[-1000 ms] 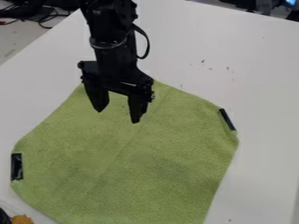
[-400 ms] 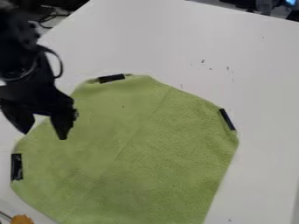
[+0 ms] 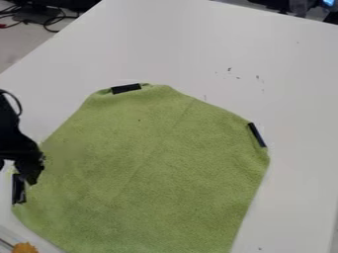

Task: Folds the cloth from bottom left to top right

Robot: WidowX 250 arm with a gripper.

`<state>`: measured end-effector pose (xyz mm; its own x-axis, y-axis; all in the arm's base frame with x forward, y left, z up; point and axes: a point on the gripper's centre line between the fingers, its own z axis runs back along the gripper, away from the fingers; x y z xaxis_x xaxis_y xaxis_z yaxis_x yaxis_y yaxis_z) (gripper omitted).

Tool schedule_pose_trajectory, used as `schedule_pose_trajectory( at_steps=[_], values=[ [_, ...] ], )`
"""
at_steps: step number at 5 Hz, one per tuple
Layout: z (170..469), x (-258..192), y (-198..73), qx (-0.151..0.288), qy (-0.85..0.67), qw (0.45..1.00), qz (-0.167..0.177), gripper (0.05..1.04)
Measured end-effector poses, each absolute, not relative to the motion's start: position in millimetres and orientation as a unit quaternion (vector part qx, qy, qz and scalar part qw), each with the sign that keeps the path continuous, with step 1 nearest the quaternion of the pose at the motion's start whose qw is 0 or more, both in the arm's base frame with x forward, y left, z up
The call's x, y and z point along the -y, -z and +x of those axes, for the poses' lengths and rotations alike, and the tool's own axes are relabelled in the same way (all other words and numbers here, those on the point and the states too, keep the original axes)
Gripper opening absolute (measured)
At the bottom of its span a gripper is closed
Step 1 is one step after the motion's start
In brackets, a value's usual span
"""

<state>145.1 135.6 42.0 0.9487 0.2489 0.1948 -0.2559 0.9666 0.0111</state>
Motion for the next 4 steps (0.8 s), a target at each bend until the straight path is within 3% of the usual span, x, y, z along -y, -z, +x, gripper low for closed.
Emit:
schedule_pose_trajectory(
  at_steps=[3,4],
  values=[
    [130.2,-147.2,-7.3,0.085,-0.108,0.991,0.006,0.993],
    [131.9,-150.4,-4.6,0.082,-0.104,0.991,0.008,0.926]
  ],
)
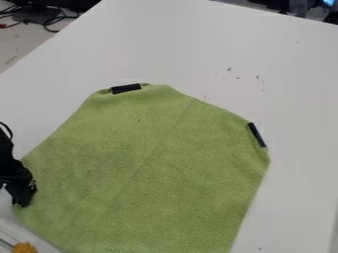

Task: Folds the cloth from bottom left to top right

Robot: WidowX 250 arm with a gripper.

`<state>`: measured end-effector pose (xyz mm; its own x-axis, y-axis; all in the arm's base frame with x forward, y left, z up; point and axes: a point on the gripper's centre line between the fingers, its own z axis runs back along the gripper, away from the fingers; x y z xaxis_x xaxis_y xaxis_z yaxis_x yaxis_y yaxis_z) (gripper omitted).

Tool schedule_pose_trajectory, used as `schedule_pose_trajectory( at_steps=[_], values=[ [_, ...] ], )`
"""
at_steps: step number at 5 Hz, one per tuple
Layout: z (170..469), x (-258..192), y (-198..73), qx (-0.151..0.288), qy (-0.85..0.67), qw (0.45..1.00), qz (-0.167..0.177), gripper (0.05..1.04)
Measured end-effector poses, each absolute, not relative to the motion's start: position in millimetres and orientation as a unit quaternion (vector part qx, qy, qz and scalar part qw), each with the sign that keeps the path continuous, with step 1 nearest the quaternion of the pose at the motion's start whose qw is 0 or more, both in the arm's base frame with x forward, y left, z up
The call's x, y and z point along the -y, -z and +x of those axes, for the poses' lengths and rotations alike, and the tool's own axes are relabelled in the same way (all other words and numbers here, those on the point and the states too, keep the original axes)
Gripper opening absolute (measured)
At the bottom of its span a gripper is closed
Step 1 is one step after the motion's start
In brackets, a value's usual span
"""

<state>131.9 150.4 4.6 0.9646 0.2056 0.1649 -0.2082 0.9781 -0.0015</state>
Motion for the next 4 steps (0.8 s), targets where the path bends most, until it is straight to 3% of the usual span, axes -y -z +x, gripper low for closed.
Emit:
schedule_pose_trajectory(
  at_steps=[2,3,4],
  values=[
    [144.4,-153.4,-4.4,0.074,-0.084,0.994,0.011,0.393],
    [143.2,-152.3,-4.8,0.065,-0.093,0.994,0.009,0.182],
    [141.3,-151.1,-9.2,0.064,-0.101,0.993,0.010,0.075]
  ],
)
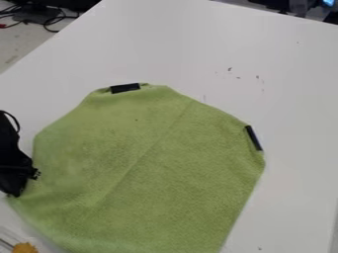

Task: Folds the cloth from bottom left to top right

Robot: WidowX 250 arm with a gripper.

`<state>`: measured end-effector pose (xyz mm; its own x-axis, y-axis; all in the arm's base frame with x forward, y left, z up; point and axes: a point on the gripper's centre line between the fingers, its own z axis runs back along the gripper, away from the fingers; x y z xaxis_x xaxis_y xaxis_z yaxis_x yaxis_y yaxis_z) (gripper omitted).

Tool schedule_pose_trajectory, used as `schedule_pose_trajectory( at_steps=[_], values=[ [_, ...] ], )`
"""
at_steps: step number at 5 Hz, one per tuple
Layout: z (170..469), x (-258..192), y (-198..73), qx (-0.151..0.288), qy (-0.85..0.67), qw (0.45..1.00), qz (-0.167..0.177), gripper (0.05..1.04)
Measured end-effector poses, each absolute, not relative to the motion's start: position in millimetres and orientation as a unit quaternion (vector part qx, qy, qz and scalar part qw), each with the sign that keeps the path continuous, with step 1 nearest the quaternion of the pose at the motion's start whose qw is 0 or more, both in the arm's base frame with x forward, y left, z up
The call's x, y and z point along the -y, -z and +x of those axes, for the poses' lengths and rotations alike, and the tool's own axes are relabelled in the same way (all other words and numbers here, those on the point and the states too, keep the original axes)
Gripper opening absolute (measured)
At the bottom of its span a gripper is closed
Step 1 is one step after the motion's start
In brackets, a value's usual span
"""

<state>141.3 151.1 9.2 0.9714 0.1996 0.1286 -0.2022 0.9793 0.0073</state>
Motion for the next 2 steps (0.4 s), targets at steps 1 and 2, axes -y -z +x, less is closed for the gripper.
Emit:
schedule_pose_trajectory(
  at_steps=[1,2],
  values=[
    [142.3,-147.4,-33.0,0.057,-0.110,0.992,0.038,0.058],
    [151.5,-140.4,-70.7,0.055,-0.116,0.987,0.094,0.058]
  ],
)
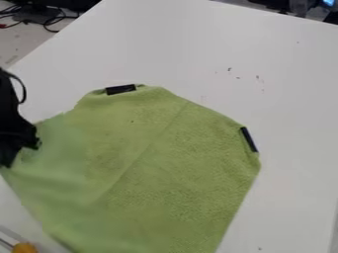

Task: Folds the cloth from bottom left to top right

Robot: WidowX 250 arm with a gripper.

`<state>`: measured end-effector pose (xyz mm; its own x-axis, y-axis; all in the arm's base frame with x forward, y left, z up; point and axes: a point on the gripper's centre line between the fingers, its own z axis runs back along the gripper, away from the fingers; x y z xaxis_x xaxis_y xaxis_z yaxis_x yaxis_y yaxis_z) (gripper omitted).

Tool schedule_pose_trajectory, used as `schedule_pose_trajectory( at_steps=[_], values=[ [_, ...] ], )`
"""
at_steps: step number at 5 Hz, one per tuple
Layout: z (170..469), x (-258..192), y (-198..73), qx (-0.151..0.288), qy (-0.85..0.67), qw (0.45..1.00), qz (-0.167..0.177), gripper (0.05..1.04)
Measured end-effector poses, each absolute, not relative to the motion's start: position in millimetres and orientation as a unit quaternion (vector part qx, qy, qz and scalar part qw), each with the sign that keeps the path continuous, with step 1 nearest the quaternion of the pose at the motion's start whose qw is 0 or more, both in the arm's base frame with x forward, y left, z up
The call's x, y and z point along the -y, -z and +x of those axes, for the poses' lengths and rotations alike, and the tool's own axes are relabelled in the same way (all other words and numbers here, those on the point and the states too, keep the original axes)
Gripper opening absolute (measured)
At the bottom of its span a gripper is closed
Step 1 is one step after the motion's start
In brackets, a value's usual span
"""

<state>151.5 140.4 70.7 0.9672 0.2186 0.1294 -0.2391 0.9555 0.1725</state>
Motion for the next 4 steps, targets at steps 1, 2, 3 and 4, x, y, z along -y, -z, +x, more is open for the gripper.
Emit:
schedule_pose_trajectory(
  at_steps=[1,2,3,4],
  values=[
    [168.7,-124.0,-96.6,0.054,-0.105,0.984,0.132,0.058],
    [191.6,-103.3,-100.5,0.063,-0.084,0.985,0.137,0.058],
    [216.1,-80.2,-91.6,0.055,-0.057,0.990,0.116,0.058],
    [237.9,-62.2,-84.1,0.048,-0.034,0.994,0.094,0.058]
  ],
)
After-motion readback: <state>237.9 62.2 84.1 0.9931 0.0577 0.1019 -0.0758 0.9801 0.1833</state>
